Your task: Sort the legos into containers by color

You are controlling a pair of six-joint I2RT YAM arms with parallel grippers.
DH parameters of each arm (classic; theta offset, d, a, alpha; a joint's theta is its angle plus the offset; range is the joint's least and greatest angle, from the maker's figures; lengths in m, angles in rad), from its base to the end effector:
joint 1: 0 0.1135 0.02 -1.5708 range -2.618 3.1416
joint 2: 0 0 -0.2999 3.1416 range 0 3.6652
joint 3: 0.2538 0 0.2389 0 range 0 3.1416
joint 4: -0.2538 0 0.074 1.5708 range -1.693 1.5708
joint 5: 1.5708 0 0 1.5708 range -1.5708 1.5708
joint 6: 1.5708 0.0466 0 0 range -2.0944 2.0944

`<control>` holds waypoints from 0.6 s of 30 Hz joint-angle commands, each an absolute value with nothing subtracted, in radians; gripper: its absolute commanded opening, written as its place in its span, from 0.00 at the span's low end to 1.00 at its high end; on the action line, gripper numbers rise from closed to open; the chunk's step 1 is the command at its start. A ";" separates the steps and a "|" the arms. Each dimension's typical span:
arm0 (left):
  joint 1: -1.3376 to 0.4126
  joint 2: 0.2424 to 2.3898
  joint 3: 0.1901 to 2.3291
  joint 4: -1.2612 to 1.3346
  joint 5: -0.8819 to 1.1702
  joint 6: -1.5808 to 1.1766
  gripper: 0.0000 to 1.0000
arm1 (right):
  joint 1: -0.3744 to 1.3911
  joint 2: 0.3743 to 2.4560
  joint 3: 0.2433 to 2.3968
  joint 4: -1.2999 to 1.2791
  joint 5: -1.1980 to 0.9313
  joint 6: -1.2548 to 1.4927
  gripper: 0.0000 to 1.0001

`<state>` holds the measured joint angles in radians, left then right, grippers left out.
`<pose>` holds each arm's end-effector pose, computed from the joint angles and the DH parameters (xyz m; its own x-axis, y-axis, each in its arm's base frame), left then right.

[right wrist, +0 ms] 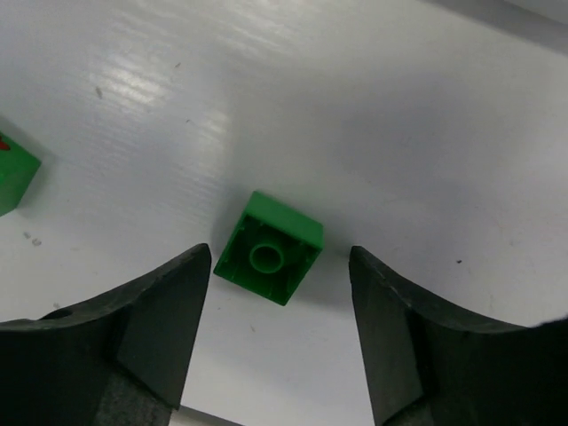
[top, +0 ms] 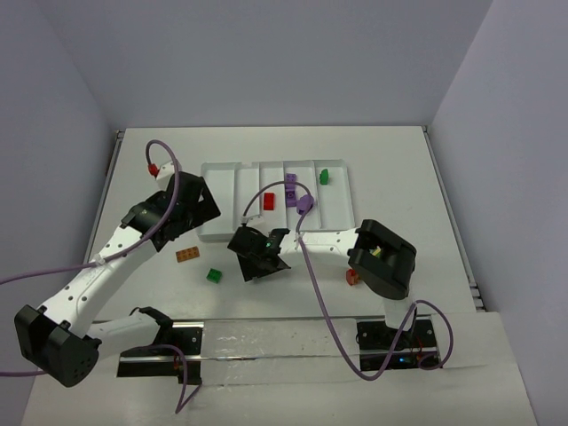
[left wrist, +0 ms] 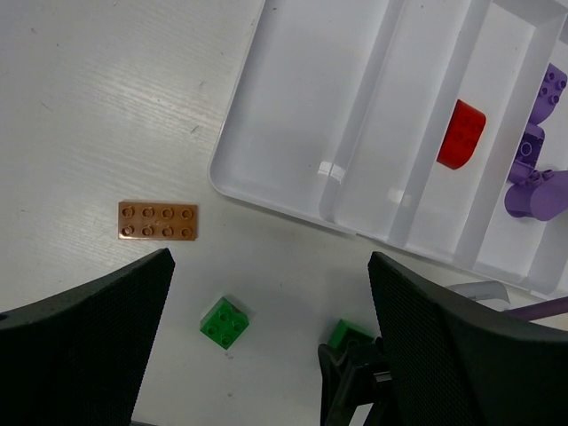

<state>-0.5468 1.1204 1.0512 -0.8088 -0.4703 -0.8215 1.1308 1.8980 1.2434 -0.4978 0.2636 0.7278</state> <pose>0.1802 -0.0850 0.3384 -0.6060 -0.3952 -0.6903 -0.3339 0.9141 -0.2301 0.1748 0.3429 0.1956 -0.8417 -0.2800 -0.4617 -0.3596 0.9285 0.0925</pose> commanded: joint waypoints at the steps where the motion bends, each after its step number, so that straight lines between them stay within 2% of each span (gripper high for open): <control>1: -0.541 1.133 1.082 -0.757 -0.450 -0.805 0.99 | 1.140 1.871 1.244 -0.505 0.345 0.755 0.70; 5: -0.540 1.148 1.076 -0.745 -0.434 -0.808 0.99 | 1.138 1.901 1.284 -0.510 0.361 0.757 0.69; 7: -0.541 1.150 1.076 -0.745 -0.432 -0.807 0.99 | 1.138 1.911 1.291 -0.505 0.369 0.756 0.64; 9: -0.540 1.148 1.075 -0.741 -0.436 -0.805 0.99 | 1.139 1.909 1.292 -0.502 0.375 0.755 0.55; 15: -0.541 1.155 1.069 -0.724 -0.430 -0.801 0.99 | 1.138 1.844 1.247 -0.497 0.409 0.749 0.19; 18: -0.541 1.165 1.072 -0.725 -0.431 -0.801 0.99 | 1.137 1.769 1.215 -0.508 0.437 0.737 0.16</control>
<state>-0.5468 1.1526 1.0512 -0.7641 -0.4401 -0.8137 1.1343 1.8894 1.2393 -0.5021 0.3599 0.7419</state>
